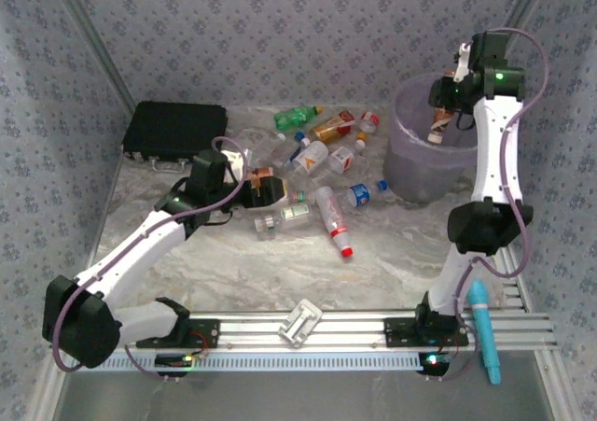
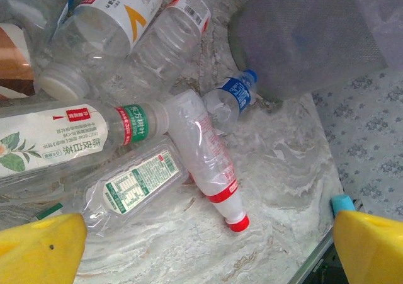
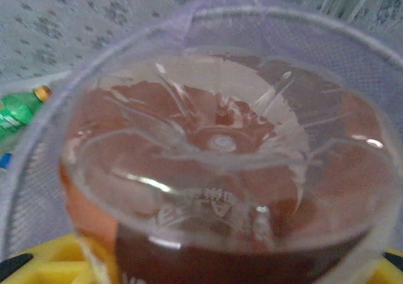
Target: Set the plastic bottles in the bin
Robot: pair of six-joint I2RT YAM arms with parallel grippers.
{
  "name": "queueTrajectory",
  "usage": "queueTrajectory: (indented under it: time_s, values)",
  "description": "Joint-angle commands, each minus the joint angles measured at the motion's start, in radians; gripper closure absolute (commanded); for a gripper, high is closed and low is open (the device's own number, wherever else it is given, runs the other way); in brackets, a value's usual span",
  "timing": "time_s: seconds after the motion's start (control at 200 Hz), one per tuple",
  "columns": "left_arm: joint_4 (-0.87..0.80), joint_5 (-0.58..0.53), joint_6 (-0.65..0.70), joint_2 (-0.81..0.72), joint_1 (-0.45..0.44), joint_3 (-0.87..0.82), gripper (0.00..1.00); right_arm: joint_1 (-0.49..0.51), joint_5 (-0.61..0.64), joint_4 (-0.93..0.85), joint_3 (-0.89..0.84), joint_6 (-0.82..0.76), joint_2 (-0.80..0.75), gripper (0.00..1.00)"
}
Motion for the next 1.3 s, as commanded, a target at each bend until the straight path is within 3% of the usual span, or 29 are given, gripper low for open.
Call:
queueTrajectory:
  time_s: [0.0,0.475,0.685,0.88,1.119,1.294]
  values:
    - [-0.013,0.001,0.008,-0.045,0.005,-0.019,0.0,-0.008,-0.002,-0.14,0.072,-0.046,0.066,0.49]
    - [-0.084,-0.03,0.058,-0.097,0.006,-0.039,0.0,-0.011,0.02,-0.136,-0.049,-0.122,0.226,0.47]
    - [-0.107,-0.037,0.082,-0.068,0.003,-0.033,0.0,-0.003,-0.028,-0.131,-0.118,-0.137,0.267,0.45]
    - [-0.184,-0.079,0.134,-0.067,0.004,-0.017,0.0,0.0,-0.01,-0.102,-0.189,-0.15,0.251,0.13]
    - [-0.226,-0.11,0.191,-0.037,-0.008,0.001,0.0,-0.001,0.002,-0.123,-0.149,-0.138,0.217,0.04]
    - [-0.293,-0.25,0.276,0.022,-0.032,0.048,0.0,-0.024,-0.076,-0.128,-0.129,-0.12,0.138,0.03]
